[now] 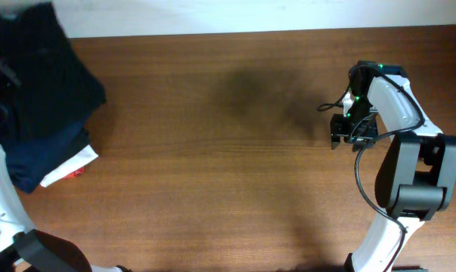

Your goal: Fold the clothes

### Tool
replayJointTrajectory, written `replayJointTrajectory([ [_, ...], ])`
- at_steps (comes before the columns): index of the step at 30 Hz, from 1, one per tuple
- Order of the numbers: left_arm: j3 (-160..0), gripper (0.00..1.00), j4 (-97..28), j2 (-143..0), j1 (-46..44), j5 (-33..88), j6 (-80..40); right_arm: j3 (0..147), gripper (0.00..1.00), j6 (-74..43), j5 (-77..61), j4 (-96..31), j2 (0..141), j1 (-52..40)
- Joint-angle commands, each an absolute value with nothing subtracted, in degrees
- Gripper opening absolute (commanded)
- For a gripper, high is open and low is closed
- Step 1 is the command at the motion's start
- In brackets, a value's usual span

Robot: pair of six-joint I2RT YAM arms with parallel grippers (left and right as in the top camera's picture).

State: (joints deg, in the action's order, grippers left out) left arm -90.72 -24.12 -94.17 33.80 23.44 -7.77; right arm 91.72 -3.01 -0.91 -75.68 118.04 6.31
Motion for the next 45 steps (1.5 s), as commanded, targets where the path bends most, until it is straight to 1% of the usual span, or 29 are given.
replayJointTrajectory([
  [1, -92.44, 0.01, -29.63, -91.92, 38.22, 16.64, -7.51, 92.53, 0.56, -3.25, -0.82, -76.03, 118.43, 6.50],
  [6, -92.36, 0.01, -39.77, -91.92, 44.31, 16.67, -5.91, 92.53, 0.56, -3.25, -0.80, -76.29, 118.43, 6.50],
  [8, -91.85, 0.01, -42.04, -91.96, 46.28, 16.40, -5.89, 92.53, 0.56, -3.25, -0.82, -76.34, 118.43, 6.50],
  [12, -91.83, 0.01, -44.93, -92.14, 47.05, 7.01, -5.93, 92.53, 0.56, -3.25, -0.82, -76.58, 118.43, 6.50],
  [13, -91.83, 0.03, -45.06, -92.14, 47.05, 6.13, -5.93, 92.53, 0.56, -3.22, -0.80, -76.55, 118.43, 6.50],
  [14, -91.83, 0.17, -45.06, -92.14, 47.05, 6.13, -5.93, 92.53, 0.57, -3.25, -0.82, -76.58, 118.43, 6.50],
  [15, -91.83, 0.23, -45.01, -92.14, 47.05, 6.13, -5.93, 92.53, 0.57, -3.25, -0.80, -76.58, 118.43, 6.50],
  [17, -91.83, 0.48, -45.28, -92.18, 47.05, 6.13, -5.91, 92.53, 0.57, -3.22, -0.80, -76.75, 118.43, 6.50],
  [18, -91.83, 0.56, -45.36, -92.18, 47.05, 6.15, -5.91, 92.53, 0.57, -3.22, -0.80, -76.77, 118.43, 6.50],
  [19, -91.83, 0.60, -45.39, -92.18, 47.05, 6.17, -5.91, 92.53, 0.57, -3.22, -0.82, -76.77, 118.43, 6.50],
  [22, -91.83, 0.60, -45.25, -92.18, 47.03, 7.90, -5.91, 92.53, 0.58, -3.25, -0.82, -76.75, 118.43, 6.50],
  [23, -91.83, 0.60, -45.06, -92.18, 47.03, 9.52, -5.89, 92.53, 0.61, -3.25, -0.82, -76.73, 118.43, 6.50],
  [25, -91.83, 0.57, -43.59, -92.18, 46.13, 18.41, -1.74, 92.53, 0.61, -3.25, -0.82, -76.73, 118.43, 6.50],
  [26, -91.81, 0.55, -43.79, -92.18, 45.01, 19.42, -1.48, 92.53, 0.61, -3.25, -0.82, -76.71, 118.43, 6.50],
  [28, -91.81, 0.55, -44.93, -92.49, 41.30, 23.00, -1.43, 92.53, 0.61, -3.27, -0.84, -76.71, 118.43, 6.50],
  [29, -91.81, 0.56, -45.36, -92.90, 38.50, 23.59, -1.17, 92.53, 0.62, -3.27, -0.91, -76.66, 118.43, 6.50],
  [30, -91.81, 0.57, -45.78, -93.49, 35.09, 23.51, 0.71, 92.53, 0.65, -3.27, -1.39, -76.53, 118.43, 6.50],
  [33, -91.81, 0.61, -47.18, -96.64, 23.99, 22.70, 1.39, 92.53, 0.81, -3.22, -5.41, -76.49, 118.43, 6.50],
  [34, -91.81, 0.62, -48.21, -98.41, 19.53, 22.72, 1.37, 92.53, 0.95, -3.25, -7.46, -76.53, 118.43, 6.50],
  [35, -91.81, 0.64, -49.65, -100.44, 15.16, 22.68, 1.37, 92.53, 0.99, -2.87, -9.98, -76.75, 118.43, 6.50],
  [37, -91.81, 0.68, -52.69, -104.51, 7.90, 22.46, 1.39, 92.53, 0.99, 3.36, -17.69, -78.06, 118.43, 6.50],
  [38, -91.81, 0.79, -54.78, -106.87, 3.70, 20.84, 1.34, 92.53, 0.99, 5.58, -20.36, -79.81, 118.43, 6.50],
  [39, -91.81, 0.85, -56.03, -107.87, 1.34, 19.84, 1.32, 92.53, 0.99, 5.61, -20.38, -80.88, 118.43, 6.50],
  [40, -91.81, 0.94, -57.74, -108.55, -1.28, 19.03, 1.32, 92.53, 0.99, 5.63, -20.36, -82.11, 118.43, 6.52],
  [41, -91.81, 0.99, -59.72, -108.64, -3.81, 17.28, 1.30, 92.53, 0.99, 5.80, -20.36, -83.81, 118.43, 6.52],
  [43, -91.94, 0.99, -65.19, -108.60, -7.18, 13.41, -1.17, 92.53, 0.99, 5.80, -20.38, -86.43, 118.41, 6.52],
  [44, -91.94, 0.99, -71.48, -108.60, -8.01, 13.43, -1.30, 92.53, 0.99, 5.82, -20.38, -87.85, 118.41, 6.52],
  [45, -91.94, 0.99, -74.59, -108.60, -7.99, 13.39, -1.30, 92.53, 0.99, 5.80, -20.40, -88.58, 118.30, 6.52],
])
